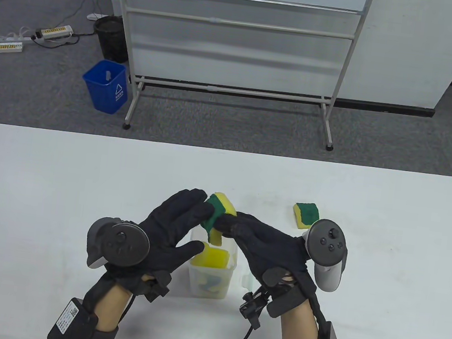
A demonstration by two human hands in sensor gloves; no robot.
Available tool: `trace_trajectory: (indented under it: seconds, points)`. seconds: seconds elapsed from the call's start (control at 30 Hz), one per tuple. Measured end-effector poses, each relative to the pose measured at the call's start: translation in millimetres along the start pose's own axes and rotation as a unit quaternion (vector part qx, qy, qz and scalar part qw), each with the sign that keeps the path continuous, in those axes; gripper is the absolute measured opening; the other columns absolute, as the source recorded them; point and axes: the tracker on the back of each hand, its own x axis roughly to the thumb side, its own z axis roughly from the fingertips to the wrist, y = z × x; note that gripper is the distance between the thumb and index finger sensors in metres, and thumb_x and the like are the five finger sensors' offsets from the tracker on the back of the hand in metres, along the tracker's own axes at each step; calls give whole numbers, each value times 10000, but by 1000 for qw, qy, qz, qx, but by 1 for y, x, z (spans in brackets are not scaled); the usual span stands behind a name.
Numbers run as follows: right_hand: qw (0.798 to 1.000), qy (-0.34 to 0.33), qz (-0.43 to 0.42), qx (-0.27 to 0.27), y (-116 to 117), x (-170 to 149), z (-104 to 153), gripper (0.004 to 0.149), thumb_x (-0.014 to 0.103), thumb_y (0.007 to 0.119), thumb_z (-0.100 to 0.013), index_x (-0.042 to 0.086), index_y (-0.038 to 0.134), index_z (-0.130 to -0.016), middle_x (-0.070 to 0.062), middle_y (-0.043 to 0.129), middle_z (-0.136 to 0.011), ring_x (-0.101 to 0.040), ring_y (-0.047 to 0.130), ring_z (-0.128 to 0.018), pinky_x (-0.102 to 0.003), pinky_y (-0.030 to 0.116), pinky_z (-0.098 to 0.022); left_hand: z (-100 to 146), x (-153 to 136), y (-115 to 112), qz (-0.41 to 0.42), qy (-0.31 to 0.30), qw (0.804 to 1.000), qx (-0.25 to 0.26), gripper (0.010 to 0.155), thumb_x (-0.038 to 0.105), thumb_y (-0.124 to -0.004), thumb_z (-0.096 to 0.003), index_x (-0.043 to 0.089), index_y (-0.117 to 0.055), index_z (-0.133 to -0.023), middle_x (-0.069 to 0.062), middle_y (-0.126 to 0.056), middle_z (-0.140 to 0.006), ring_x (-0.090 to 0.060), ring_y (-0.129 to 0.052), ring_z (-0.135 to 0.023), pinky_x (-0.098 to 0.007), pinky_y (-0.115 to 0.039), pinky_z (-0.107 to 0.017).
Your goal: Squeeze sponges into plastic airtight container
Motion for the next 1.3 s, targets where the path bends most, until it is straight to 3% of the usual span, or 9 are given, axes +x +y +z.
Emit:
trace_trajectory:
  seconds: [0.2, 0.4, 0.67, 0.73, 0.8, 0.87, 0.97, 1.17, 1.3]
  points:
    - [996, 24, -80, 42, 5, -15, -3, 687, 626, 717, -477, 101, 952, -853, -239, 943, -873, -408, 986, -738, -579, 715, -629, 0, 1, 1, 11, -9, 1000, 13, 706, 449, -881, -439, 397, -559, -1066, 17, -557, -1203, -353, -602, -1106, -687, -581, -748]
    - [995, 18, -73, 64, 10, -18, -4, 657, 612, 716, -489, 208, 851, -990, -247, 895, -919, -412, 945, -780, -587, 679, -653, 1, -4, 1, 13, 7, 999, 50, 624, 455, -893, -419, 273, -711, -987, -25, -881, -988, -300, -877, -925, -623, -703, -703]
    - [991, -10, 130, -21, 5, -3, 2, 692, 615, 782, -467, 282, 727, -1071, -121, 891, -916, -369, 933, -776, -599, 649, -674, 1, -9, 1, 17, 34, 997, 60, 522, 450, -892, -415, 221, -810, -877, -14, -995, -784, -275, -985, -734, -566, -773, -651]
    - [986, -22, 163, -29, 8, -1, 3, 742, 623, 836, -438, 320, 678, -1097, -117, 766, -1032, -415, 806, -907, -629, 597, -696, 0, -8, -1, 18, 32, 998, 51, 512, 445, -895, -413, 214, -823, -865, -17, -1006, -764, -277, -992, -715, -564, -777, -648]
    - [976, -54, 210, 8, 16, 1, 1, 850, 608, 883, -419, 335, 533, -1143, -125, 497, -1201, -453, 586, -1068, -681, 486, -738, -1, -4, -3, 8, 26, 999, 38, 502, 447, -900, -412, 212, -838, -851, -19, -1017, -740, -273, -1002, -693, -563, -782, -643]
    - [970, -60, 233, 41, 25, 2, 0, 885, 589, 909, -408, 337, 496, -1149, -112, 418, -1233, -458, 535, -1099, -687, 472, -746, -2, 0, -6, -5, 22, 999, 32, 498, 451, -902, -409, 210, -846, -841, -17, -1025, -726, -267, -1009, -680, -559, -787, -641]
    - [957, -58, 281, 55, 36, 2, -3, 796, 475, 935, -424, 303, 585, -1118, -87, 658, -1151, -425, 736, -1011, -660, 549, -729, -3, 1, -10, -14, 23, 999, 30, 494, 453, -902, -405, 210, -853, -833, -17, -1031, -716, -266, -1016, -670, -554, -793, -636]
    - [925, -77, 369, -54, 37, 0, -2, 590, 363, 919, -422, 239, 801, -987, -57, 929, -881, -295, 984, -729, -553, 710, -653, -4, -6, -20, -15, 55, 998, 7, 507, 467, -888, -412, 214, -842, -848, -17, -1023, -738, -270, -1009, -689, -557, -787, -639]
    - [909, -64, 404, -79, 37, -7, -5, 587, 357, 930, -402, 213, 784, -952, -53, 993, -761, -257, 1042, -591, -531, 751, -625, -5, -11, -28, -15, 73, 996, -47, 609, 506, -842, -439, 242, -731, -976, -55, -884, -970, -337, -864, -908, -603, -718, -687]
